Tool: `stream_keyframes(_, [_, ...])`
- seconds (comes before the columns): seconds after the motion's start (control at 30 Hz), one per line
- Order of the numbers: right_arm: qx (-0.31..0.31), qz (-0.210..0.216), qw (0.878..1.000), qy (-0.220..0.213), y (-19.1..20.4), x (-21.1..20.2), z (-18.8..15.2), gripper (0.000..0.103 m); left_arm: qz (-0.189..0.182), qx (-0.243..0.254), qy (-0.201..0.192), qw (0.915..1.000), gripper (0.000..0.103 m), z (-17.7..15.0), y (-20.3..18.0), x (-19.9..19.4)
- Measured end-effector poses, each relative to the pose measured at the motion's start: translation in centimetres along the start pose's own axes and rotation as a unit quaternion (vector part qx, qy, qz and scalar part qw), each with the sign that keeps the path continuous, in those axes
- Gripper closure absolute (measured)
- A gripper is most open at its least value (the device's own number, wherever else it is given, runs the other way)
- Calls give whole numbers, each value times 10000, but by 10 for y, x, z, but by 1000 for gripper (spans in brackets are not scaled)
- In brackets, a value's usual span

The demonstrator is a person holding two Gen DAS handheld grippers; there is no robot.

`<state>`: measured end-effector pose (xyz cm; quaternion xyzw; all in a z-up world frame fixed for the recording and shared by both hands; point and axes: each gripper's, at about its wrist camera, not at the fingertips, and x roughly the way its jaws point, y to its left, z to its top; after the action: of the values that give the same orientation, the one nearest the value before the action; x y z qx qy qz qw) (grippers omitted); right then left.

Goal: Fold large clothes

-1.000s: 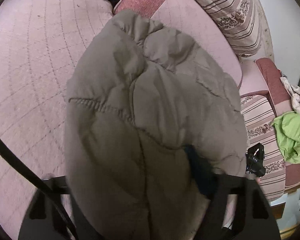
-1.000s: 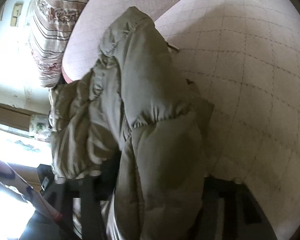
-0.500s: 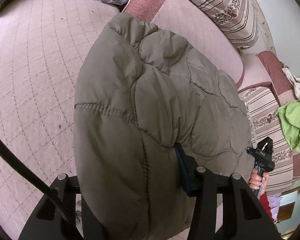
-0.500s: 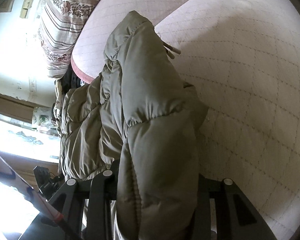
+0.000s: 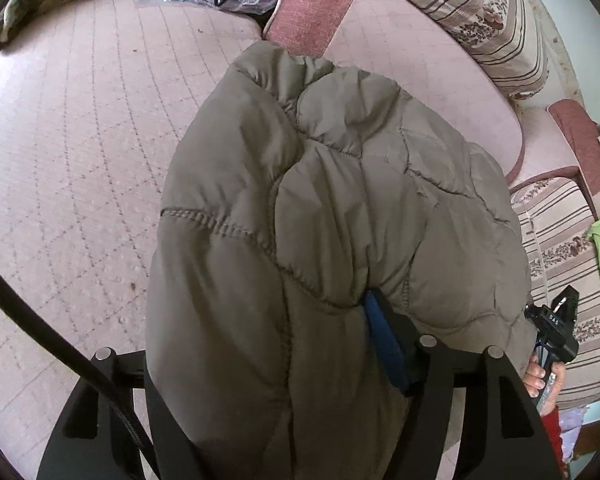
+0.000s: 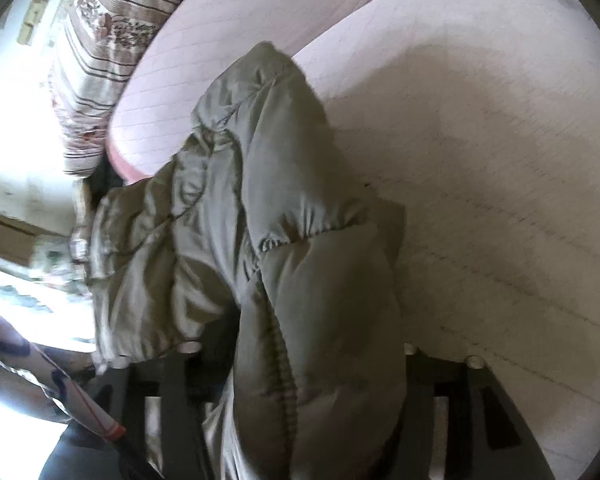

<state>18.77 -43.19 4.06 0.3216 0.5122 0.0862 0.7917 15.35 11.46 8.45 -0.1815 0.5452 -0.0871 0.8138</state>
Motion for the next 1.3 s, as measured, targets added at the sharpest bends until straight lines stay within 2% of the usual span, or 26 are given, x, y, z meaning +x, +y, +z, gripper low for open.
stream_keyframes(0.13, [-168,-545,9975,-407,17,-23,-3,35,-37,113,-285,9995,36,-9,-2,-31])
stream_keyframes(0.23, [-361,-772,9930,-816,29,-47,-7,33,-65,29,-370,9993,36,-14,3,-47])
stream_keyframes(0.3, [-416,-908,9900,-995,35,-59,-9,27,205,36,-520,9984,36,-15,6,-57])
stream_keyframes(0.4, [-560,-1386,9768,-1531,50,-81,-11,21,397,-28,-696,9968,35,-14,10,-69])
stream_keyframes(0.53, [-1070,-1784,9606,-1844,90,-97,-19,21,557,77,-1062,9928,35,-14,0,-87])
stream_keyframes(0.6, [-1365,-1769,9570,-1852,115,-95,-24,24,756,221,-1241,9891,35,-19,-8,-95])
stream_keyframes(0.63, [-1501,-1695,9569,-1818,130,-91,-27,29,939,318,-1370,9856,31,-23,-14,-100])
stream_keyframes(0.67, [-1669,-1590,9573,-1746,145,-85,-31,41,1132,407,-1511,9812,27,-28,-20,-106])
stream_keyframes(0.7, [-1791,-1523,9574,-1679,156,-79,-33,48,1270,472,-1640,9771,25,-33,-25,-110])
stream_keyframes(0.77, [-2140,-1324,9566,-1471,187,-59,-39,53,1501,571,-1953,9675,19,-43,-33,-120])
stream_keyframes(0.9, [-2652,-1187,9497,-1171,234,-13,-45,53,1735,562,-2361,9545,15,-56,-38,-134])
stream_keyframes(1.0, [-2760,-1457,9447,-1011,248,32,-43,54,1970,521,-2583,9443,15,-65,-39,-140])
stream_keyframes(1.1, [-2684,-1852,9406,-947,241,68,-33,54,2215,539,-2813,9322,14,-75,-38,-146])
stream_keyframes(1.2, [-2391,-2115,9433,-910,223,89,-17,54,2458,568,-3082,9172,10,-82,-40,-155])
stream_keyframes(1.3, [-2069,-2194,9486,-962,207,97,-1,52,2410,552,-3231,9135,10,-88,-41,-164])
